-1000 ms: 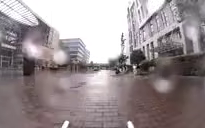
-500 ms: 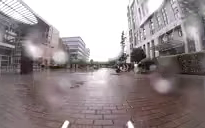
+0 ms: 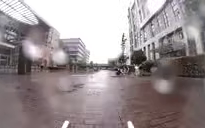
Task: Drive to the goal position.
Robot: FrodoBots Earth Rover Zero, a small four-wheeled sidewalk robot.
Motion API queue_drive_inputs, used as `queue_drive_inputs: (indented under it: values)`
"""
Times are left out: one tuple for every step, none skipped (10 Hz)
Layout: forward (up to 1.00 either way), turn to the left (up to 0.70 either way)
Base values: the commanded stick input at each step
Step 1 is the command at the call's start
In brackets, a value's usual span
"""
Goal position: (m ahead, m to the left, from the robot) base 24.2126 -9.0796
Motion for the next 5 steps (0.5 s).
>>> queue_drive_inputs:
  values:
    - [0.7, 0.0]
    - [0.7, 0.0]
    - [0.7, 0.0]
    - [0.7, 0.0]
    - [0.7, 0.0]
